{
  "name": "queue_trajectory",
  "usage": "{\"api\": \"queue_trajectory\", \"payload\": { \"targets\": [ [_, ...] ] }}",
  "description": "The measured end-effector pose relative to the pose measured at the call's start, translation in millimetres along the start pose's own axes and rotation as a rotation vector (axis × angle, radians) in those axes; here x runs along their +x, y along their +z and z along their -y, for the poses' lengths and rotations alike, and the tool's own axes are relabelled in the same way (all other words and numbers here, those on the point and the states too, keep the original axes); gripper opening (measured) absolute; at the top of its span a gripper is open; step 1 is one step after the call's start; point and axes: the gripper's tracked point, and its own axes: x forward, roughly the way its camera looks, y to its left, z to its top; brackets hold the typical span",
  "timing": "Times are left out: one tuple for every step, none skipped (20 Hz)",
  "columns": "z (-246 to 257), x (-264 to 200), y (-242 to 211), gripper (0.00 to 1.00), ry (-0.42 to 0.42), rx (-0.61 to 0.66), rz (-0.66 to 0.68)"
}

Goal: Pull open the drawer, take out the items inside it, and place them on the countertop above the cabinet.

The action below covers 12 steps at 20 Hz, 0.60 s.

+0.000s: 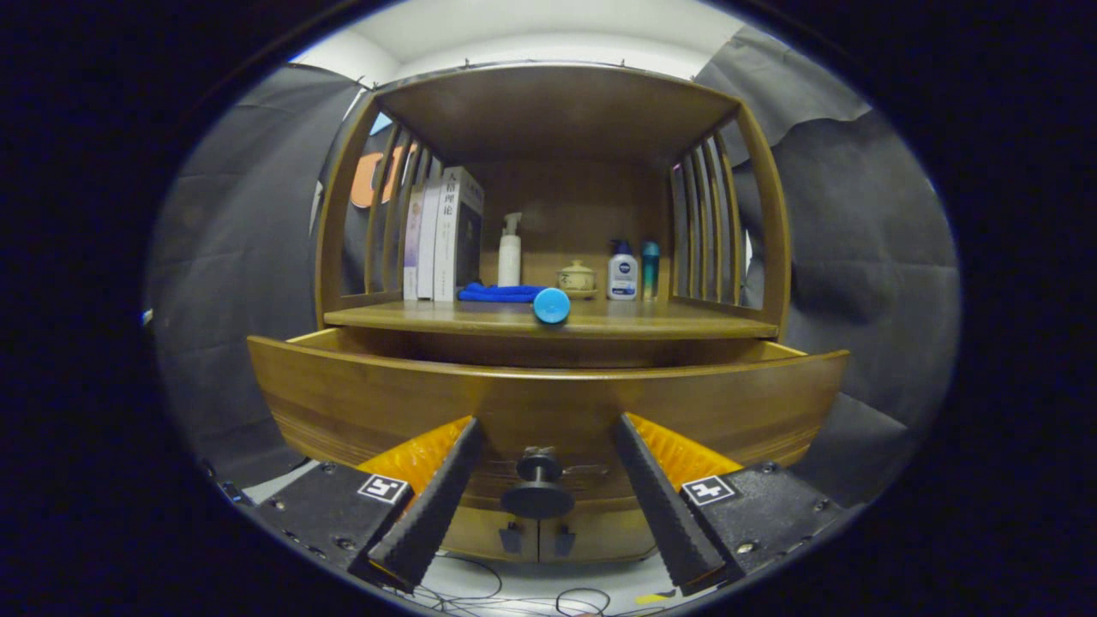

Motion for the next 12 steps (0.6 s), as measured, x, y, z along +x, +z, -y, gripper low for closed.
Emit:
{"api": "queue_trajectory", "payload": {
  "targets": [
    [0,6,1,1.00,-0.005,-0.005,-0.008],
    [0,12,1,1.00,-0.011,-0.016,-0.016],
    [1,18,2,1.00,-0.016,-0.025,-0.025],
    [1,22,3,1.00,-0.017,-0.024,-0.032],
    [0,28,4,1.00,-0.018,-0.019,-0.041],
    [0,35,5,1.00,-0.017,-0.013,-0.049],
    [-1,39,6,1.00,-0.016,-0.010,-0.053],
    [0,44,6,1.00,-0.016,-0.009,-0.058],
    [0,50,8,1.00,-0.016,-0.012,-0.062],
    [1,53,8,1.00,-0.015,-0.012,-0.066],
    [0,58,9,1.00,-0.015,-0.012,-0.072],
    [1,62,9,1.00,-0.016,-0.013,-0.075]
  ]
}}
